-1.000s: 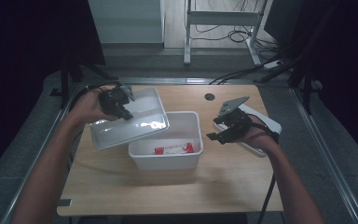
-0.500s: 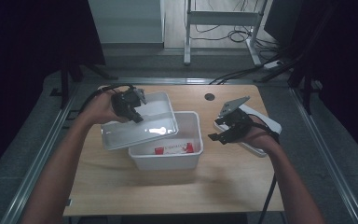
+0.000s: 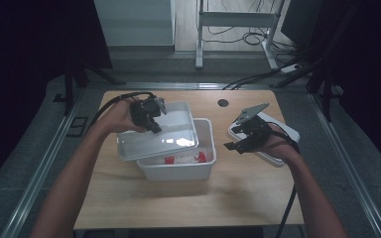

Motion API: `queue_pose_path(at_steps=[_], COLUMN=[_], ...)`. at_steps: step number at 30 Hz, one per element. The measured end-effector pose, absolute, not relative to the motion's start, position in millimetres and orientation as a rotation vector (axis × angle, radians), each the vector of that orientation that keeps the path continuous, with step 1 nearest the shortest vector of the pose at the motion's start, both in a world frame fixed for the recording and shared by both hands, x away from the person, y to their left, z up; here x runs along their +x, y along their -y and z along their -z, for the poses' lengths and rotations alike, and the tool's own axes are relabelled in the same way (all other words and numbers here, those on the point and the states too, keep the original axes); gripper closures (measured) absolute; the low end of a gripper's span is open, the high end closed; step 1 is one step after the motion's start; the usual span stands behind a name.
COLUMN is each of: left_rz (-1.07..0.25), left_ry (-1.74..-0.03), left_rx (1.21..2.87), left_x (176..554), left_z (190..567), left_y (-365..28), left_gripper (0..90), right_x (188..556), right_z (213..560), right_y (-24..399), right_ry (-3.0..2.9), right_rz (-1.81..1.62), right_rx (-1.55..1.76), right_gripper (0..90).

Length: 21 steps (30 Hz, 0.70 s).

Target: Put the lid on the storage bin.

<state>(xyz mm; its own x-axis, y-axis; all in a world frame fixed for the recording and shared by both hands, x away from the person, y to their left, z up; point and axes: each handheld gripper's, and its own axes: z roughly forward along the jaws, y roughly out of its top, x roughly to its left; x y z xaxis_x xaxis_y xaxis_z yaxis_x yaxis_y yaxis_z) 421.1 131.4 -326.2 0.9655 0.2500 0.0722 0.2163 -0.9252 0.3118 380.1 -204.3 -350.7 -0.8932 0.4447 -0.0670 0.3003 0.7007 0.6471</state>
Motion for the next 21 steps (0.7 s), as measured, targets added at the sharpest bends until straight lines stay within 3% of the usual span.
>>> queue_pose_path(at_steps=[21], left_rz=[-0.120], left_ry=[-0.265], left_rx=[2.820], left_x=[421], left_z=[332], left_y=[-107], left_gripper=[89.9], right_x=[382], right_z=[355], right_y=[217], right_ry=[-2.687], right_rz=[-0.965], right_rx=[0.633], right_gripper=[32.8])
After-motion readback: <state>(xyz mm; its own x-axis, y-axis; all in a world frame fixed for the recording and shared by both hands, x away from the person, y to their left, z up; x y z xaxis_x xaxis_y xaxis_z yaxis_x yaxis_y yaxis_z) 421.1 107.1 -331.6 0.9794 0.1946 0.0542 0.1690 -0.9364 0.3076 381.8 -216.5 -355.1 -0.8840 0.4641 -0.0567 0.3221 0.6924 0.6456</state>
